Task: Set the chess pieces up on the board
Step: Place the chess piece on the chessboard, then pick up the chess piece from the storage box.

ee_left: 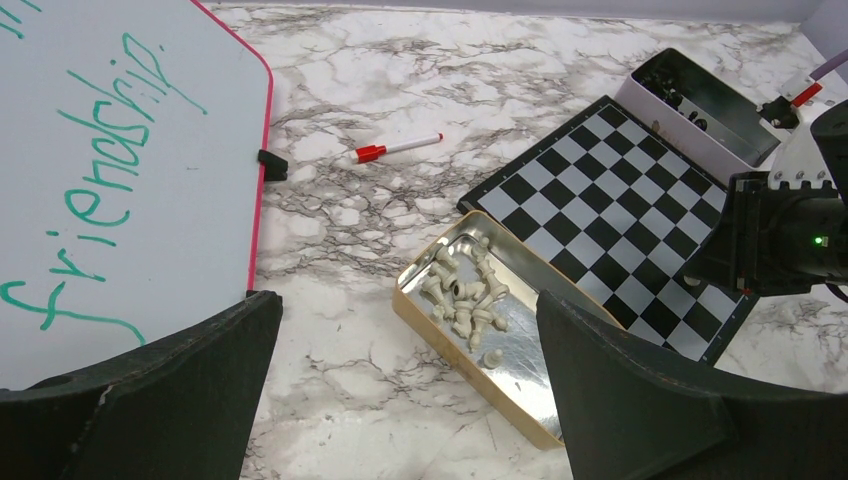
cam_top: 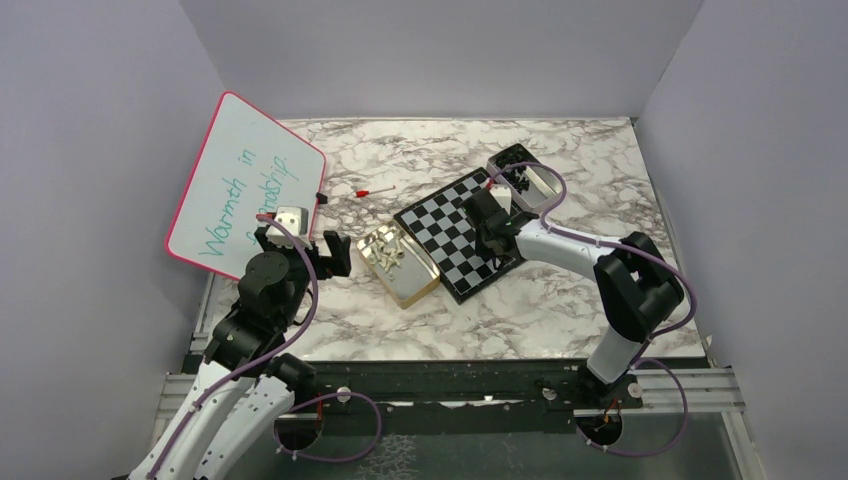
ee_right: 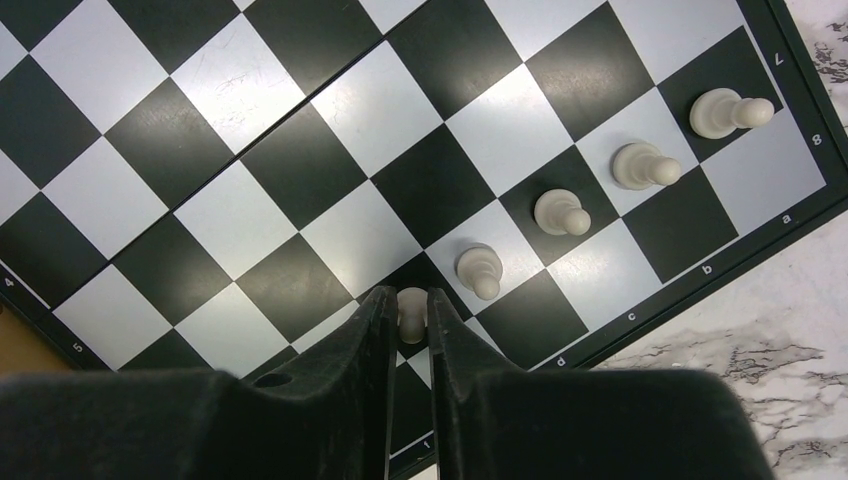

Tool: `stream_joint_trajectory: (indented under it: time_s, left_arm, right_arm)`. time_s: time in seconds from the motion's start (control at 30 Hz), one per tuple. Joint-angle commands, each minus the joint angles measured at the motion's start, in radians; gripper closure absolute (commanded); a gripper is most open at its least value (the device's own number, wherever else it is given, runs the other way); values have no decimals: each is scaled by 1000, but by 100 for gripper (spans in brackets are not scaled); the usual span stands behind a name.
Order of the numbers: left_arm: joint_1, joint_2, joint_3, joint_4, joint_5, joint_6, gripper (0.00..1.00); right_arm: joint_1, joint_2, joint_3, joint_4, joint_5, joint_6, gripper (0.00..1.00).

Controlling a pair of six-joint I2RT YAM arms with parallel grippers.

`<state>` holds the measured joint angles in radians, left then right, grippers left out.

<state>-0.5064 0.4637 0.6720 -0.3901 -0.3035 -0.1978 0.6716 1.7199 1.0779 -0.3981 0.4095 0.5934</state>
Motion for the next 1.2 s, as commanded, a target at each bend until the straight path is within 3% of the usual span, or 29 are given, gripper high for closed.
stream_joint_trajectory:
  time_s: [0.0, 0.6, 0.8, 1.17]
  left_arm:
    - [-5, -8, -6, 23, 14, -1, 1]
    - [-5, 3, -6, 25, 24, 1, 1]
    - [-5, -3, -7, 20, 21, -5, 1]
    - [-6, -5, -5, 22, 10, 2, 1]
  right_arm:
    - [-5, 14, 0, -10, 18, 14, 76]
    - [-4, -52, 116, -136, -34, 4, 70]
    - [-4, 3, 265, -200, -48, -34, 70]
    - [79, 50, 349, -89, -216, -54, 70]
